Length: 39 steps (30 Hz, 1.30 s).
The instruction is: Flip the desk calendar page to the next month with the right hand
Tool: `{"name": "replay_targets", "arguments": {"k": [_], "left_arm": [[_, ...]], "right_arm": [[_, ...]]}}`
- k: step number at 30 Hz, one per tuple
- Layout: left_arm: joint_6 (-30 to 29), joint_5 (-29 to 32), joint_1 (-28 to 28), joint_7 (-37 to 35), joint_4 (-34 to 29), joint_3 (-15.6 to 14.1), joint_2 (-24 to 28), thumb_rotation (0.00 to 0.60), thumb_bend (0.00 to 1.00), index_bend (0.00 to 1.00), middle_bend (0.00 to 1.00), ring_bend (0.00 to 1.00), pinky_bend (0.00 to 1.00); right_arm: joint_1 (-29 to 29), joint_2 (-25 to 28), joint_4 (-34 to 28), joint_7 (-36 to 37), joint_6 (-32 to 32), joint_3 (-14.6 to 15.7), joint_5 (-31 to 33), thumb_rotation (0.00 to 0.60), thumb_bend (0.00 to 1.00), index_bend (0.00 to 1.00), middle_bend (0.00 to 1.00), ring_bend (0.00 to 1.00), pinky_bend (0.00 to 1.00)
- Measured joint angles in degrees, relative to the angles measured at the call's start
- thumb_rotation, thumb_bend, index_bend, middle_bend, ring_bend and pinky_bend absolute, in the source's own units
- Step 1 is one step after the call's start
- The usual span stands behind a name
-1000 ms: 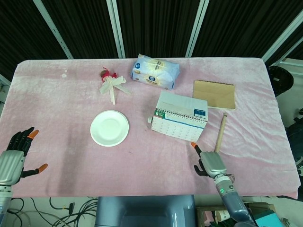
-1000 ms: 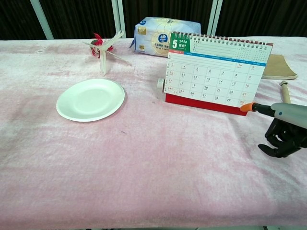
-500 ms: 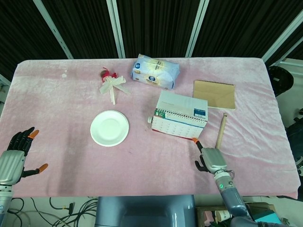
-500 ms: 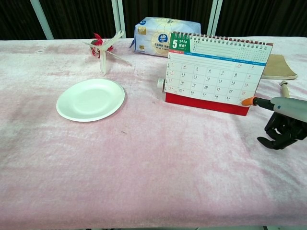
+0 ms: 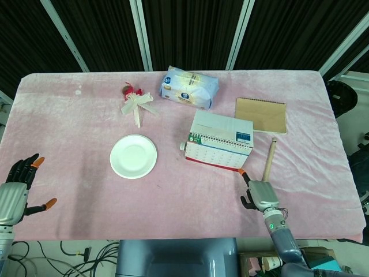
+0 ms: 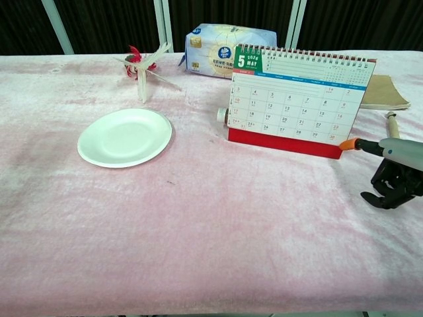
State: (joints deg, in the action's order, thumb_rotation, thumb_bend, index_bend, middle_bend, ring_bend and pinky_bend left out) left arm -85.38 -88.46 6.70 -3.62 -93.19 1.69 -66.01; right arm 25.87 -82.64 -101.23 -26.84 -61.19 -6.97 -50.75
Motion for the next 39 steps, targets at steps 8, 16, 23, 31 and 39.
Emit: {"name": "replay_targets", "arguments": {"k": [8,16,23,31,39], "left_arm": [[-0.3,0.1,-0.1,0.0,0.1,0.2,0.0,0.6,0.0,0.0,0.0,0.0,0.0],[-0.3,0.0,-0.1,0.1,0.1,0.2,-0.1,0.6,0.0,0.0,0.0,0.0,0.0],[-0.3,-0.2,-0.1,0.0,0.2,0.1,-0.1,0.6,0.0,0.0,0.0,0.0,0.0],[-0.3,-0.2,-0.1,-0.1,0.1,0.1,0.0,0.6,0.0,0.0,0.0,0.0,0.0],[-0.3,-0.3,-0.1,-0.1,0.1,0.0,0.1,0.6,0.0,0.0,0.0,0.0,0.0]], "right_arm": [[0.3,0.0,0.5,0.9,-0.3,0.4,0.5,0.6,0.41,0.0,0.82,0.85,0.93],[0.7,0.0,0.1,1.0,-0.8,0.4,0.5,0.6,0.41,0.0,0.82,0.85,0.93],[1.2,-0.3,-0.3,0.7,-1.1,0.4,0.7,0.6,0.41,0.0,0.82,0.85,0.93],[2.0,-0.7,-0.9,0.0,-1.8,0.1,0.4,0.6,0.41,0.0,0.82,0.85,0.93],[2.4,-0.4,-2.3,-0.7,-2.9,-0.2,0.5,0.6,0.41,0.0,0.82,0.85,0.93]]}}
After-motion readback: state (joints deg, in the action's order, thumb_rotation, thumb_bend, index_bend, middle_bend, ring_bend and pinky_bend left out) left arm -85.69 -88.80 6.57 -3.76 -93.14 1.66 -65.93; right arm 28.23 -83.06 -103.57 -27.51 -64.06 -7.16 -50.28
